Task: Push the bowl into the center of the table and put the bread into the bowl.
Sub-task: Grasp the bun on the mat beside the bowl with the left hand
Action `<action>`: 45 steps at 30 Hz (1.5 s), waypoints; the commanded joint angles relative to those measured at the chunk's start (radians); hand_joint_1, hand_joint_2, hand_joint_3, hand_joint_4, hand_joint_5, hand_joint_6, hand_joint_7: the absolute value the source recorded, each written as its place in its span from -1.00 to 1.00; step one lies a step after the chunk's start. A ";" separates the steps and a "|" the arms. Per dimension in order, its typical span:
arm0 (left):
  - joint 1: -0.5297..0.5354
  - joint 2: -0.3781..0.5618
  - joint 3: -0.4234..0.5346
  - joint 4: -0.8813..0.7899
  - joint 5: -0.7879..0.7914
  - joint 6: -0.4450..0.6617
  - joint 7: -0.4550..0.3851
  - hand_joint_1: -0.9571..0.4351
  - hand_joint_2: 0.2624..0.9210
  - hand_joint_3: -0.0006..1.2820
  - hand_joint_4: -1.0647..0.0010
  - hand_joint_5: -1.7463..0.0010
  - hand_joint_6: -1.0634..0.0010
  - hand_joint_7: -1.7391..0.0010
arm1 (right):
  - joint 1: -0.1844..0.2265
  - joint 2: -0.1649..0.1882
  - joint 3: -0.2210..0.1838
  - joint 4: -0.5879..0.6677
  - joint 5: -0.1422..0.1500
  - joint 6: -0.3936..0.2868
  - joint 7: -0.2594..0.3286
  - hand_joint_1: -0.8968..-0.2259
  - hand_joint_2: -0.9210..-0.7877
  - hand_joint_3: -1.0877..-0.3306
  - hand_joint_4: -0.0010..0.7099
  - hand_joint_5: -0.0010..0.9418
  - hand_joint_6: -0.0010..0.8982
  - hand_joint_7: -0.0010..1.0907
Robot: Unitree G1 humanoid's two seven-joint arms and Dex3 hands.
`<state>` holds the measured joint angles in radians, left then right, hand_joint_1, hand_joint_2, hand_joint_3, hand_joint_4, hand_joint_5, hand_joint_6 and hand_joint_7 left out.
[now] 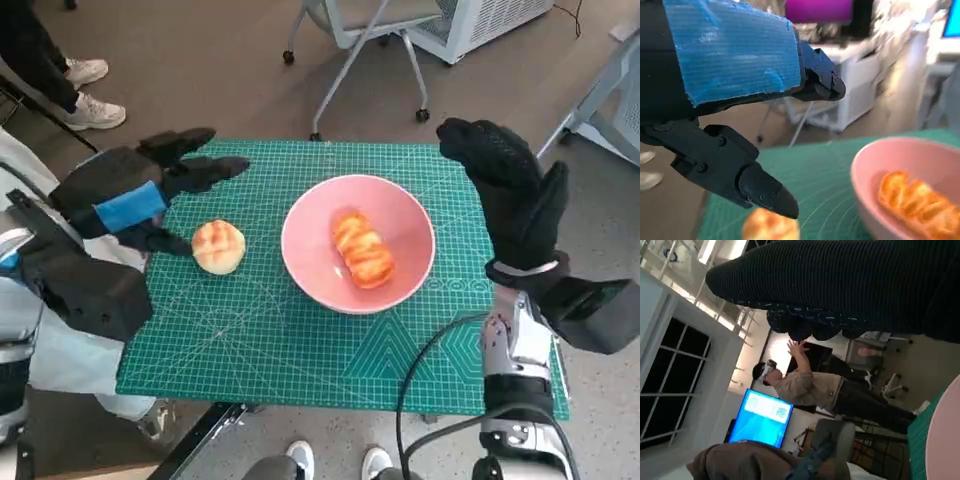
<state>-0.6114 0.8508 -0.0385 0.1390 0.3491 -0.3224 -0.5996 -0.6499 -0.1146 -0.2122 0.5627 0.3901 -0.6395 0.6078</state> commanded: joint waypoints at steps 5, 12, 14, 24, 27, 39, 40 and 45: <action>-0.011 -0.013 -0.031 0.032 0.013 0.105 -0.027 0.58 0.26 -0.98 0.72 1.00 0.44 1.00 | 0.001 -0.007 0.002 0.024 0.003 0.003 0.021 -0.32 -1.00 0.00 -0.51 -1.00 -0.84 -0.11; -0.026 -0.035 -0.063 0.076 0.041 0.142 -0.003 0.63 0.29 -0.98 0.73 1.00 0.44 0.99 | 0.001 -0.014 -0.002 0.026 0.003 0.004 0.029 -0.32 -1.00 -0.02 -0.52 -1.00 -0.85 -0.10; -0.034 -0.042 -0.075 0.096 0.055 0.146 0.001 0.64 0.29 -0.98 0.73 1.00 0.42 0.99 | 0.001 -0.017 -0.003 0.025 0.004 0.005 0.032 -0.32 -1.00 -0.02 -0.52 -1.00 -0.86 -0.10; -0.099 -0.080 -0.145 0.262 0.102 0.113 0.018 0.65 0.31 -0.98 0.72 1.00 0.39 0.99 | 0.004 -0.027 -0.009 0.025 0.011 0.008 0.044 -0.31 -1.00 -0.02 -0.51 -1.00 -0.86 -0.08; -0.124 -0.093 -0.168 0.317 0.114 0.102 0.020 0.63 0.32 -0.98 0.73 1.00 0.39 0.99 | 0.005 -0.029 -0.009 0.024 0.012 0.010 0.044 -0.31 -1.00 -0.02 -0.51 -1.00 -0.86 -0.08; -0.223 -0.146 -0.250 0.556 0.160 0.043 0.061 0.56 0.32 -0.98 0.73 1.00 0.41 1.00 | 0.013 -0.029 -0.009 0.010 0.008 0.018 0.032 -0.30 -1.00 -0.02 -0.51 -1.00 -0.87 -0.07; -0.231 -0.151 -0.257 0.576 0.165 0.044 0.066 0.55 0.32 -0.98 0.73 1.00 0.41 1.00 | 0.015 -0.029 -0.009 0.009 0.008 0.018 0.031 -0.30 -1.00 -0.02 -0.51 -1.00 -0.87 -0.07; -0.261 -0.168 -0.279 0.644 0.188 0.047 0.083 0.55 0.34 -0.97 0.73 1.00 0.41 1.00 | 0.019 -0.029 -0.009 0.002 0.007 0.019 0.028 -0.29 -1.00 -0.01 -0.51 -1.00 -0.86 -0.07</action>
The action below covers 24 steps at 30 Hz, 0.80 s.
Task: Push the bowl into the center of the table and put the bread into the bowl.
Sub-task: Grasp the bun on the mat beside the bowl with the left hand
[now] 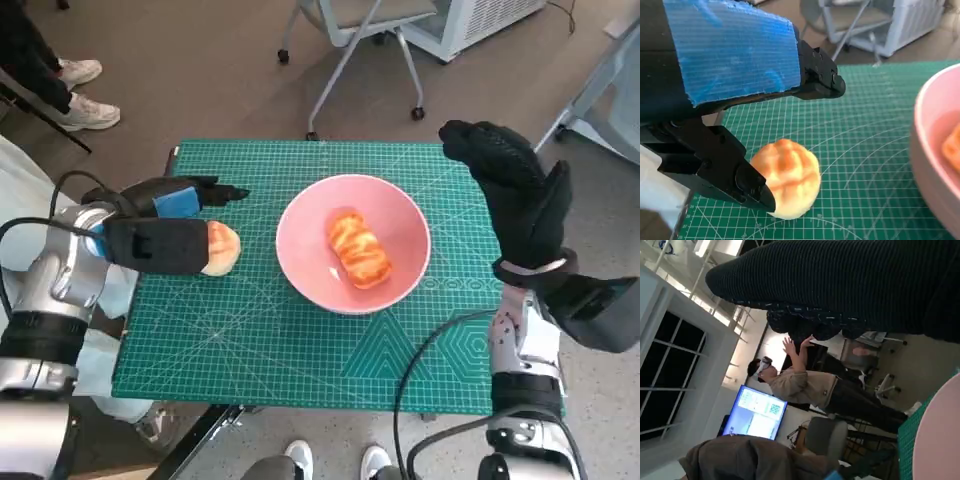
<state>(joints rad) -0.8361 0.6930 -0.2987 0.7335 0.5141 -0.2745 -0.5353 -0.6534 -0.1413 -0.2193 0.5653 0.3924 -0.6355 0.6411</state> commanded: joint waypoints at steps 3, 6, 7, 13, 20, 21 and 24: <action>-0.047 -0.021 -0.033 0.076 0.035 0.008 0.027 0.55 0.35 -0.97 0.73 1.00 0.41 1.00 | 0.024 -0.002 -0.002 -0.003 0.004 0.017 -0.007 -0.30 -1.00 -0.01 -0.50 -0.99 -0.86 -0.07; -0.053 -0.031 -0.043 0.092 0.048 0.018 0.032 0.54 0.36 -0.97 0.73 1.00 0.41 1.00 | 0.024 0.000 -0.002 -0.004 0.003 0.018 -0.009 -0.29 -1.00 -0.01 -0.50 -0.99 -0.86 -0.07; -0.055 -0.035 -0.048 0.099 0.054 0.020 0.035 0.54 0.37 -0.97 0.73 1.00 0.40 1.00 | 0.024 0.000 -0.002 -0.003 0.003 0.017 -0.010 -0.29 -1.00 -0.01 -0.50 -0.99 -0.86 -0.07; -0.069 -0.053 -0.076 0.148 0.078 0.013 0.062 0.53 0.40 -0.96 0.69 0.99 0.39 0.99 | 0.025 0.003 -0.001 -0.003 0.002 0.018 -0.014 -0.29 -1.00 -0.01 -0.50 -1.00 -0.86 -0.08; -0.092 -0.075 -0.121 0.222 0.125 -0.010 0.116 0.54 0.47 -0.95 0.55 0.98 0.30 0.98 | 0.026 0.003 0.001 -0.006 0.000 0.020 -0.017 -0.29 -1.00 -0.01 -0.50 -1.00 -0.86 -0.08; -0.095 -0.078 -0.128 0.232 0.133 -0.013 0.127 0.54 0.48 -0.94 0.53 0.98 0.29 0.98 | 0.027 0.004 0.002 -0.009 -0.003 0.019 -0.020 -0.29 -1.00 -0.01 -0.50 -1.00 -0.86 -0.08; -0.103 -0.088 -0.150 0.267 0.157 -0.021 0.163 0.52 0.55 -0.93 0.39 0.97 0.20 0.97 | 0.031 0.005 0.005 -0.017 -0.009 0.018 -0.027 -0.28 -1.00 -0.02 -0.50 -1.00 -0.86 -0.08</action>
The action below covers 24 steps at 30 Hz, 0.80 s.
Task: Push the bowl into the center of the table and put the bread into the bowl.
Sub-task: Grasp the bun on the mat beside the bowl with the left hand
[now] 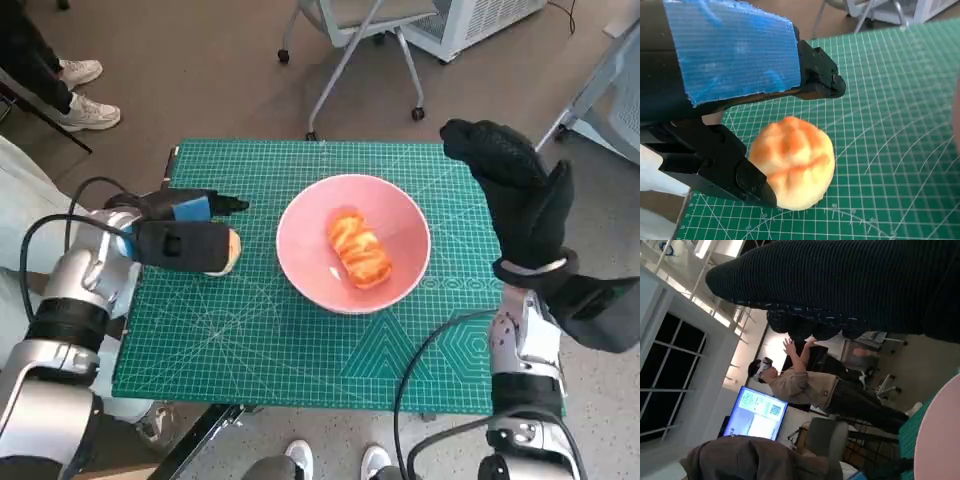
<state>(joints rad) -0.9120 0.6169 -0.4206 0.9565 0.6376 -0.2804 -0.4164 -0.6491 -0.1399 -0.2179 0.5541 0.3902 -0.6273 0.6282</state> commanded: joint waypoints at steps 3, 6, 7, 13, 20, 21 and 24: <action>-0.030 -0.018 -0.043 0.070 0.047 -0.022 0.069 0.50 0.62 -0.92 0.26 0.97 0.11 0.96 | 0.028 0.002 0.004 -0.006 -0.005 0.011 -0.014 -0.28 -1.00 -0.03 -0.50 -1.00 -0.86 -0.08; -0.034 -0.024 -0.063 0.088 0.064 -0.025 0.087 0.49 0.66 -0.92 0.13 0.96 0.01 0.95 | 0.028 0.000 0.003 -0.006 -0.001 0.014 -0.012 -0.28 -1.00 -0.04 -0.50 -1.00 -0.86 -0.08; -0.035 -0.025 -0.069 0.092 0.068 -0.026 0.091 0.48 0.68 -0.92 0.05 0.95 -0.04 0.95 | 0.028 0.000 0.003 -0.006 0.000 0.015 -0.012 -0.28 -1.00 -0.04 -0.50 -1.00 -0.86 -0.08; -0.034 -0.031 -0.093 0.115 0.087 -0.047 0.112 0.45 0.79 -0.93 -0.38 0.89 -0.33 0.92 | 0.030 -0.002 -0.001 -0.006 0.006 0.018 -0.008 -0.28 -1.00 -0.04 -0.50 -1.00 -0.85 -0.08; -0.045 -0.038 -0.133 0.155 0.116 -0.069 0.134 0.42 0.93 -0.89 -0.44 0.25 -0.33 0.24 | 0.034 0.002 0.000 -0.013 0.008 0.021 -0.009 -0.28 -1.00 -0.03 -0.50 -1.00 -0.85 -0.09; -0.047 -0.039 -0.137 0.161 0.119 -0.070 0.136 0.40 0.95 -0.87 -0.36 0.02 -0.24 0.03 | 0.035 0.003 0.000 -0.014 0.009 0.022 -0.009 -0.28 -1.00 -0.03 -0.50 -1.00 -0.85 -0.09; -0.055 -0.041 -0.147 0.177 0.127 -0.077 0.137 0.39 0.98 -0.87 -0.28 -0.28 -0.18 -0.19 | 0.035 0.004 0.000 -0.015 0.009 0.022 -0.009 -0.28 -1.00 -0.03 -0.50 -1.00 -0.85 -0.09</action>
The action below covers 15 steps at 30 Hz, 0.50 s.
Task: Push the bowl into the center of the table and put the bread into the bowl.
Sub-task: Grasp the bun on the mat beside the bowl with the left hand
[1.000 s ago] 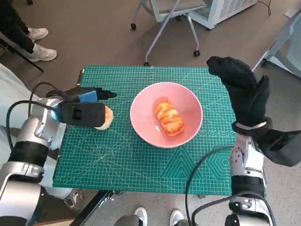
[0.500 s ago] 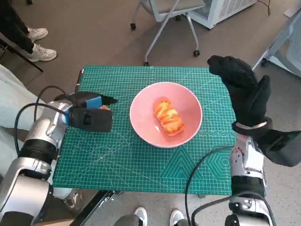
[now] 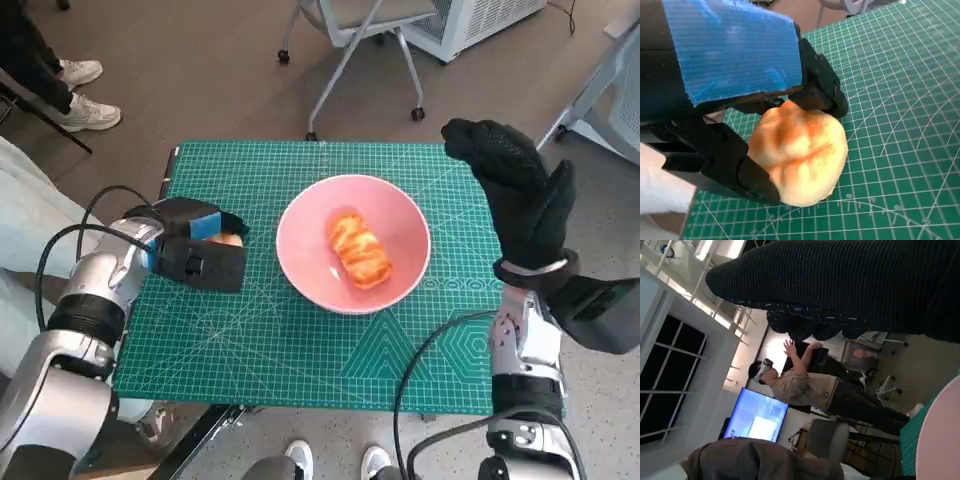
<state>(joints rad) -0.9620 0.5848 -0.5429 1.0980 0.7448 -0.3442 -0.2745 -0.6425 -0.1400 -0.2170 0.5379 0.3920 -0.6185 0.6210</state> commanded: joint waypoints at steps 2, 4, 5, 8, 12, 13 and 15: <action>-0.010 -0.008 -0.030 0.043 0.021 -0.019 -0.005 0.38 0.99 -0.87 -0.25 -0.37 -0.20 -0.22 | 0.028 0.004 -0.001 0.002 0.007 0.013 -0.002 -0.28 -1.00 -0.03 -0.50 -1.00 -0.85 -0.09; -0.015 -0.006 -0.032 0.049 0.020 -0.024 -0.006 0.38 0.99 -0.88 -0.23 -0.41 -0.23 -0.23 | 0.028 0.003 -0.001 0.003 0.006 0.012 -0.002 -0.28 -1.00 -0.03 -0.50 -1.00 -0.84 -0.09; -0.017 -0.004 -0.033 0.052 0.020 -0.026 -0.007 0.38 0.99 -0.88 -0.22 -0.42 -0.24 -0.23 | 0.029 0.003 -0.001 0.003 0.006 0.011 -0.002 -0.28 -1.00 -0.03 -0.50 -1.00 -0.84 -0.09; -0.023 0.003 -0.030 0.051 0.011 -0.031 -0.016 0.38 1.00 -0.88 -0.21 -0.48 -0.27 -0.19 | 0.030 0.004 -0.001 0.002 0.005 0.008 -0.002 -0.27 -1.00 -0.03 -0.50 -1.00 -0.84 -0.09; -0.026 0.011 -0.019 0.046 -0.001 -0.027 -0.021 0.38 1.00 -0.88 -0.19 -0.53 -0.28 -0.14 | 0.031 0.003 -0.002 0.003 0.006 0.007 -0.001 -0.26 -1.00 -0.03 -0.50 -1.00 -0.84 -0.10; -0.026 0.014 -0.016 0.042 -0.004 -0.026 -0.021 0.38 1.00 -0.88 -0.19 -0.53 -0.28 -0.14 | 0.032 0.003 -0.002 0.003 0.006 0.007 -0.001 -0.26 -1.00 -0.03 -0.50 -1.00 -0.84 -0.10; -0.027 0.021 -0.006 0.029 -0.013 -0.023 -0.026 0.38 1.00 -0.88 -0.20 -0.53 -0.28 -0.14 | 0.032 0.002 -0.003 0.004 0.007 0.007 -0.001 -0.26 -1.00 -0.03 -0.51 -1.00 -0.84 -0.10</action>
<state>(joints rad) -0.9842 0.5857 -0.5605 1.1340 0.7433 -0.3696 -0.2857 -0.6396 -0.1399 -0.2178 0.5368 0.3921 -0.6187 0.6210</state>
